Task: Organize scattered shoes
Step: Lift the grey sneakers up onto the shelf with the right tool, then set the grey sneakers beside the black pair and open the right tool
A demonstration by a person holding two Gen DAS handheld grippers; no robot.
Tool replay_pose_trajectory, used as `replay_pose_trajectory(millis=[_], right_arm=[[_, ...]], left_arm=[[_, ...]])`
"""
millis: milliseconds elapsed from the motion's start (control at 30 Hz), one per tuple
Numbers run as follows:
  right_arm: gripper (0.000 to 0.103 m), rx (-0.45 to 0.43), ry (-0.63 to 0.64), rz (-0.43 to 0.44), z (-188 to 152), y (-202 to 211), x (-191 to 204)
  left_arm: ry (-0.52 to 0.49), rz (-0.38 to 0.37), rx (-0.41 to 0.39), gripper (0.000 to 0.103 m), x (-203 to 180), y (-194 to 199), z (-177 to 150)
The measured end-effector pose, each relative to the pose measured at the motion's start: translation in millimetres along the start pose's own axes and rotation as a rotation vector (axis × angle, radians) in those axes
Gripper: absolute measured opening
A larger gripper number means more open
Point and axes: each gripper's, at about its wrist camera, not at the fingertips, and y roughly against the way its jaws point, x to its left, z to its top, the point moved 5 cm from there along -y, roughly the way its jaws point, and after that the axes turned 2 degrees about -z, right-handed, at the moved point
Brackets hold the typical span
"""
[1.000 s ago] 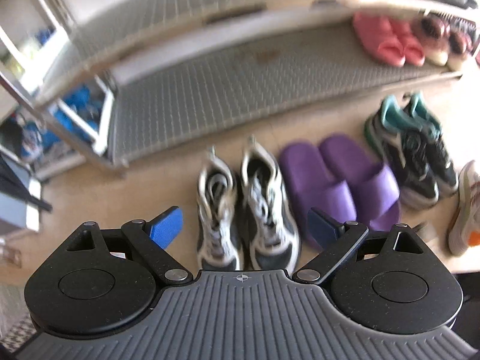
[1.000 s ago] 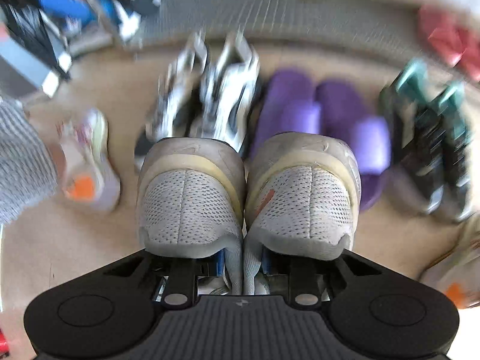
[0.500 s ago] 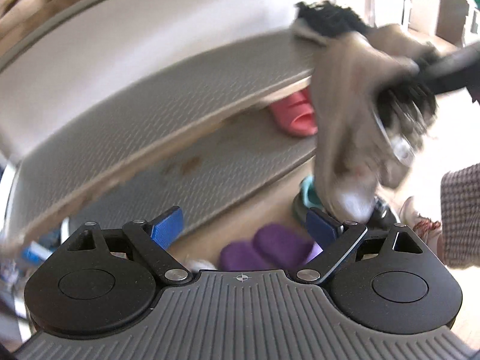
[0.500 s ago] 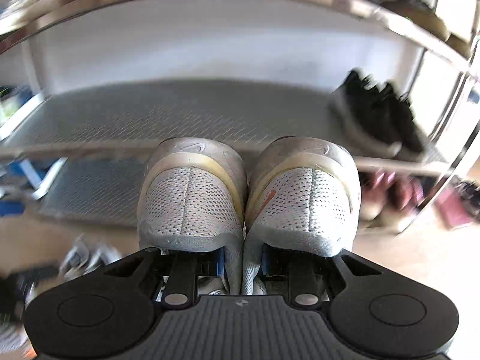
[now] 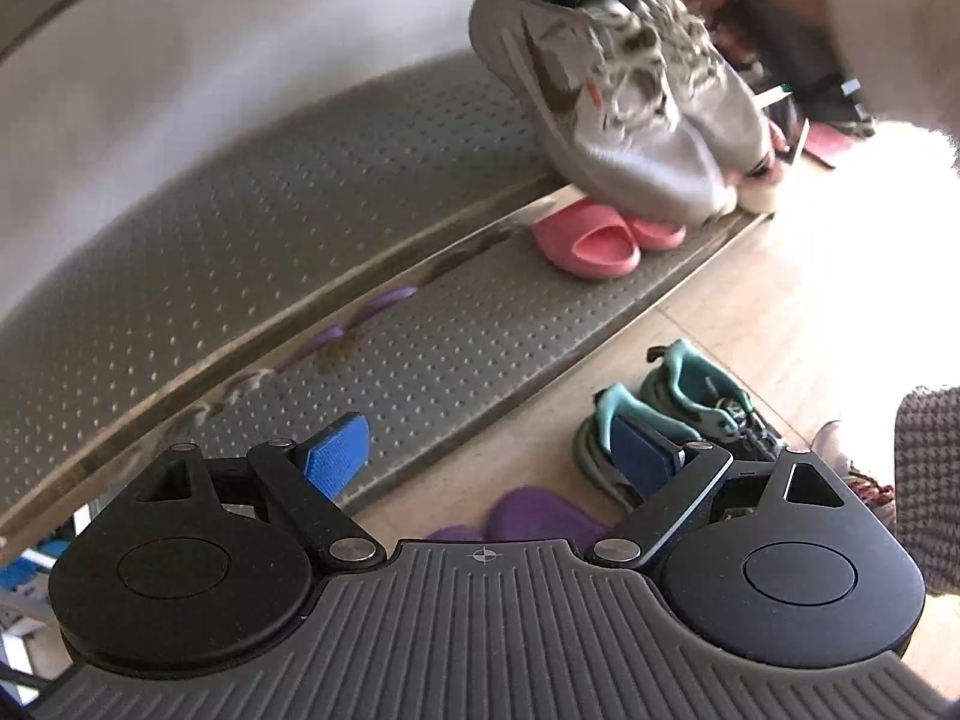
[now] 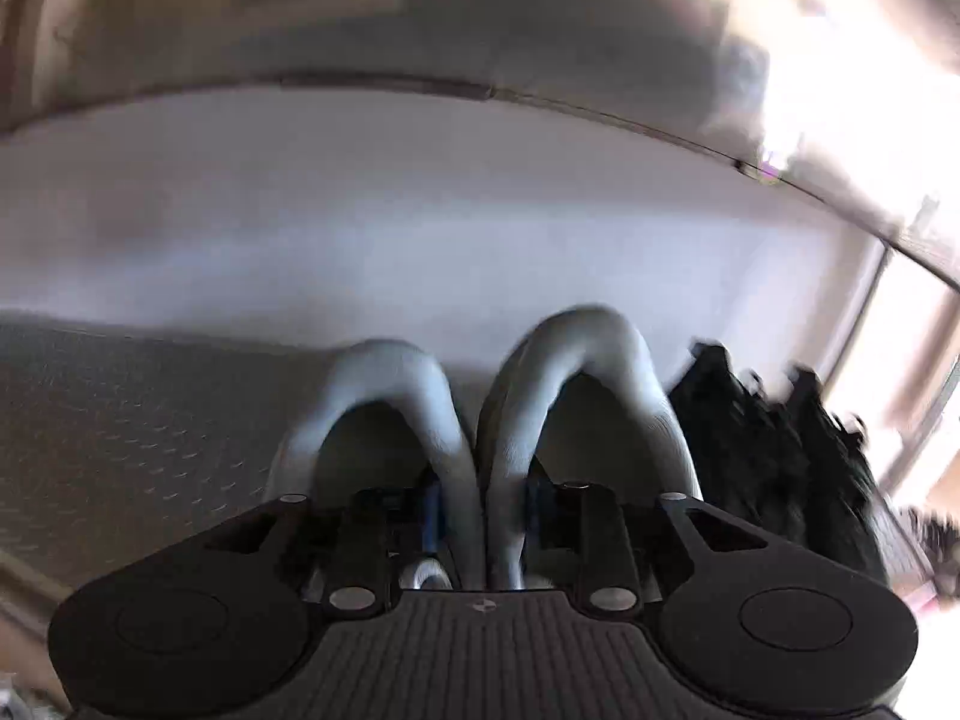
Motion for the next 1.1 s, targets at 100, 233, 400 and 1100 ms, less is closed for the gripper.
replay_pose_trajectory(millis=[100,233,400,1100], right_arm=[[0.048,0.069,-0.224,0.005,-13.0,-29.6,-14.7],[0.063,0.055,-0.201,-0.035,-14.8,-11.7,-18.1],[0.085,-0.058,-0.152,-0.039,-9.2,59.2,-33.6],[0.075,0.146,-0.127,0.109,-51.3,30.2,-9.1]], left_arm=[[-0.005,0.006,-0.007,0.092,0.1,-3.7,-0.8],[0.018,0.001,-0.065,0.092,-1.6,3.9,0.7],[0.049,-0.008,-0.158,0.092,-9.5,12.6,7.4],[0.132,0.006,-0.208,0.093,-2.3,17.7,13.3]])
